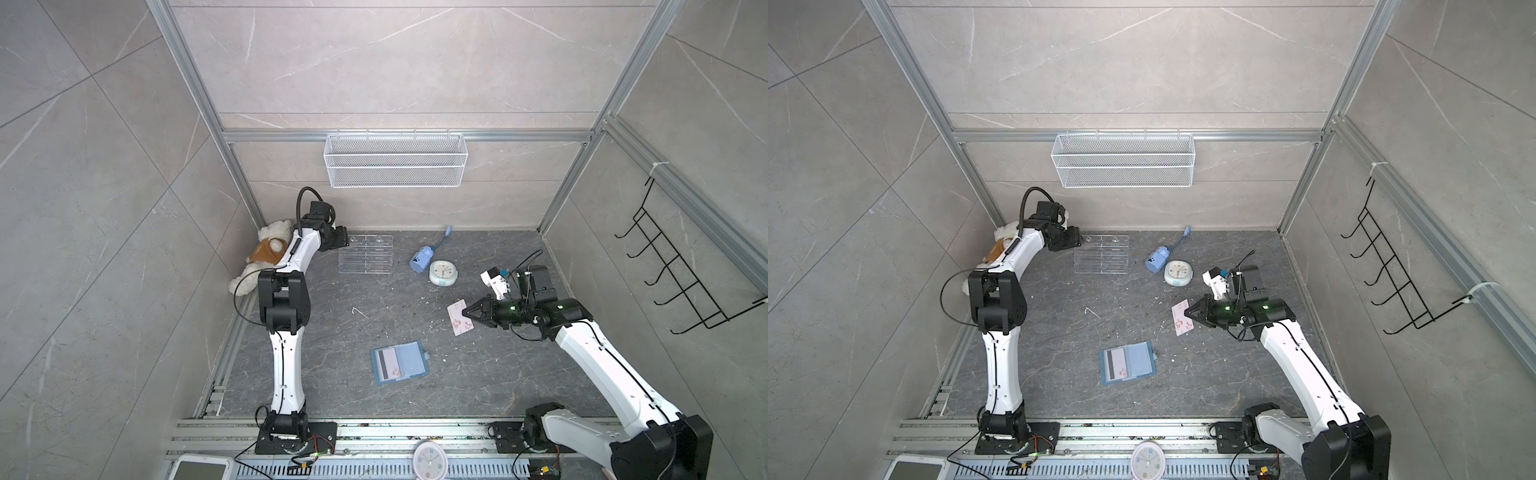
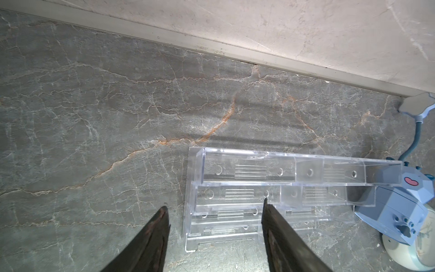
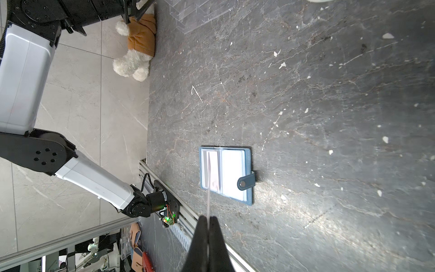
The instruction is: Take the credit cards out of the card holder
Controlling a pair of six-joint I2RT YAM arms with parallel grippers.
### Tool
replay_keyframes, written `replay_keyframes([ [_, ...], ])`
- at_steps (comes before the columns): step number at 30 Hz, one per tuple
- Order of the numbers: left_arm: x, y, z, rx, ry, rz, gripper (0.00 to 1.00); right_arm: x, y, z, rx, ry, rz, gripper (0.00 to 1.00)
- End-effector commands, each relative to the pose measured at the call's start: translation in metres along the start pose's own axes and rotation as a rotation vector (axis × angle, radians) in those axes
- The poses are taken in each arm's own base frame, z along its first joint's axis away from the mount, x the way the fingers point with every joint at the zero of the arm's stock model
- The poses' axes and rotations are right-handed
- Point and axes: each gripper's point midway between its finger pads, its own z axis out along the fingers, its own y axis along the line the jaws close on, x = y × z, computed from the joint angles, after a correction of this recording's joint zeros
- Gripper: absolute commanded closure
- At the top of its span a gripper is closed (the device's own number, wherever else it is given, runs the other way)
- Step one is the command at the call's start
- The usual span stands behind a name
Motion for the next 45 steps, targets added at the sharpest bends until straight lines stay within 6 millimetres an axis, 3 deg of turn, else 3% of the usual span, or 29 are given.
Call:
replay_keyframes([
  [1,-0.009,0.005,0.004,-0.02,-0.014,0.028,0.37,-0.008,0.008,-0.001,-0.01,-0.021,-0.046,1.0],
  [25,-0.023,0.011,0.029,-0.041,-0.03,0.066,0.47,-0.005,0.002,0.007,-0.006,0.006,-0.042,1.0],
  [36,-0.014,0.009,0.034,-0.038,0.001,0.084,0.65,-0.002,0.0,0.009,-0.006,0.011,-0.034,1.0],
  [45,-0.016,0.006,0.017,-0.074,-0.015,0.081,0.82,0.0,0.002,0.006,-0.009,0.006,-0.032,1.0],
])
